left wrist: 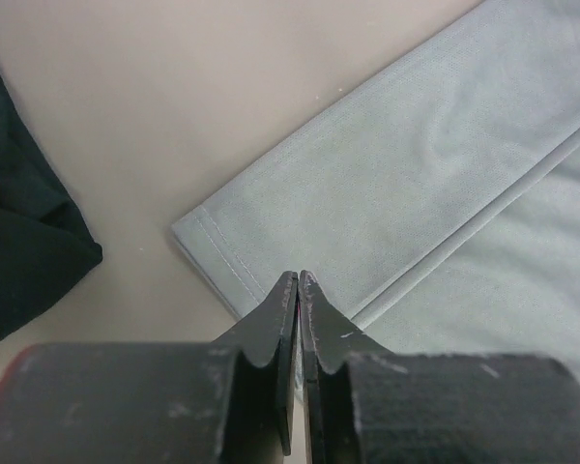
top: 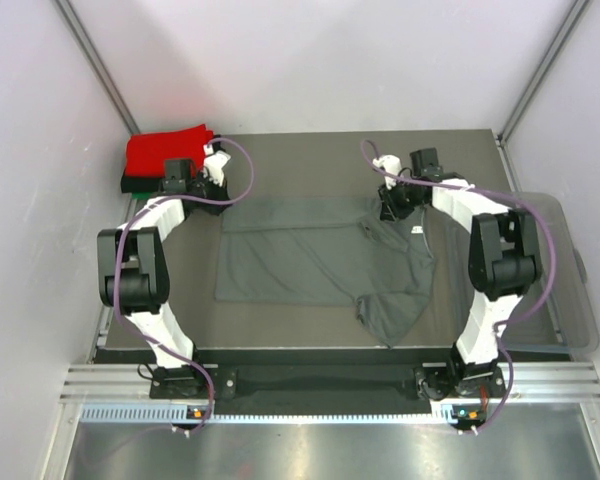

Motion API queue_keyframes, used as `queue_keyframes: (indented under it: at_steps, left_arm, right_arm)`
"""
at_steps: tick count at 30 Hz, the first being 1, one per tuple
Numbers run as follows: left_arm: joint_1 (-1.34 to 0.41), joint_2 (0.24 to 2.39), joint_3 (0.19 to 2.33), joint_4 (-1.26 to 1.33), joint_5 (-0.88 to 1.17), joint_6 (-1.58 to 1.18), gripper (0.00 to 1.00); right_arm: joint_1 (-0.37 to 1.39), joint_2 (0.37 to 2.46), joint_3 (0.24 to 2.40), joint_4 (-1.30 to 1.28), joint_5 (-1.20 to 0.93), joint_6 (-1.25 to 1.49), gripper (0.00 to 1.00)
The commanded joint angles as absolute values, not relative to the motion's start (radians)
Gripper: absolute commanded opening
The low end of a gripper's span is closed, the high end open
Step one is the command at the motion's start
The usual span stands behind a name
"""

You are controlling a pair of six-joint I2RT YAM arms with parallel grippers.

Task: Fold and stack the t-shirts
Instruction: Fold the tshirt

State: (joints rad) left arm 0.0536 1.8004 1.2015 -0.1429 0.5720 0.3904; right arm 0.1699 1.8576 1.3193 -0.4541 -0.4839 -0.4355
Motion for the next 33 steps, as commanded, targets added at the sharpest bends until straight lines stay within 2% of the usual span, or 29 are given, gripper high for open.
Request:
queue_keyframes:
  at_steps: [1, 8, 21, 33]
  left_arm:
    - [0.051, 1.783, 1.201, -0.131, 0.609, 0.353, 0.08]
    - [0.051, 1.772, 1.174, -0.126, 0.615, 0.339, 0.07]
    - [0.051, 1.753, 1.134, -0.113, 0.589, 0.324, 0.08]
    - [0.048, 1.626, 1.184, -0.239, 0.529, 0.373, 0.1]
  right_arm:
    - [0.207, 1.919, 1.41, -0.429, -0.471, -0.417, 0.22]
    - [0.284, 2.002, 1.46, -0.456, -0.443, -0.429, 0.21]
    - [0.348, 1.996, 1.417, -0.471, -0.393, -0.439, 0.2]
    - [0.293, 1.801, 1.381, -0.483, -0.272, -0.46, 0.21]
